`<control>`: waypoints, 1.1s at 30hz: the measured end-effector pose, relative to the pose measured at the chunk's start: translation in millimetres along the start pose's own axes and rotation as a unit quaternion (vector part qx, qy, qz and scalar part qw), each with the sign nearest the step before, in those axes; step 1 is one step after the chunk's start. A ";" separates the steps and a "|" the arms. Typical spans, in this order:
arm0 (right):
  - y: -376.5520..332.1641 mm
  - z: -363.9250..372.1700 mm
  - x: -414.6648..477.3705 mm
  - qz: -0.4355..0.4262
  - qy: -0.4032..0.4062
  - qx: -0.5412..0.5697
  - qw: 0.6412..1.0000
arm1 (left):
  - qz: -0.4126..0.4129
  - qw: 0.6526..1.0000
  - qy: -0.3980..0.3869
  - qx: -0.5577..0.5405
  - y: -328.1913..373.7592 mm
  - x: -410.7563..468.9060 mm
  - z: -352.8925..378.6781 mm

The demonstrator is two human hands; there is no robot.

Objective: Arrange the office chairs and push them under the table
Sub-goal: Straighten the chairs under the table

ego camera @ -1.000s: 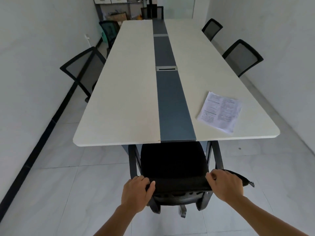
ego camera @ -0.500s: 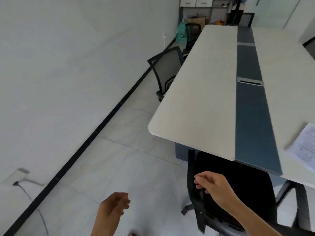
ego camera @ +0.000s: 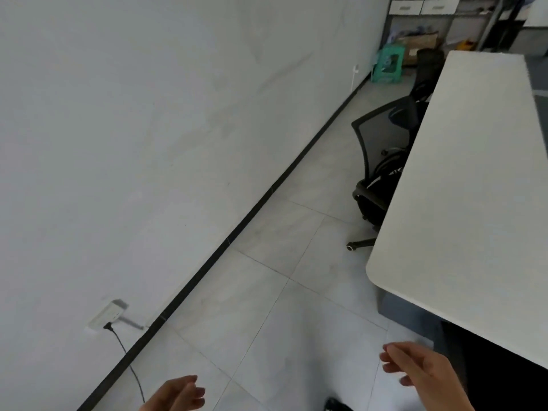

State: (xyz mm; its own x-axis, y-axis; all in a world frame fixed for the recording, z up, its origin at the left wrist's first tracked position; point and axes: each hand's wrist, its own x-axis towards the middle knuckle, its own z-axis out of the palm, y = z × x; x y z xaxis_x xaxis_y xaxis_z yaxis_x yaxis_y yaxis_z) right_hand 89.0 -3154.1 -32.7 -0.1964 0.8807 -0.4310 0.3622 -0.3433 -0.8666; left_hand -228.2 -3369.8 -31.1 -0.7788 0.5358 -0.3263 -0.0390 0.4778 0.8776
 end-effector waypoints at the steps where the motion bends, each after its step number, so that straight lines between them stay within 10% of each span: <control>1: -6.7 6.2 12.4 0.000 0.005 -0.002 1.000 | 0.005 1.000 0.003 -0.005 4.3 16.1 3.0; 20: -239.8 127.0 346.9 -0.049 0.041 0.030 0.998 | 0.033 0.996 -0.049 -0.073 248.2 412.9 80.4; 33: -333.6 163.7 528.0 0.029 0.217 0.080 0.972 | 0.063 0.972 -0.226 0.003 391.2 707.6 216.2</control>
State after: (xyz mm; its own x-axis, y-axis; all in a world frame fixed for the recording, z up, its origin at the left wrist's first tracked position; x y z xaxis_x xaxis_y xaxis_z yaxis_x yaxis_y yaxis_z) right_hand -284.7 -2627.9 -12.4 0.2357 0.9015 -0.3630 0.2084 -0.4117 -0.8872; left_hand -659.1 -2653.3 5.4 -0.4222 0.8413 -0.3377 0.0440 0.3911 0.9193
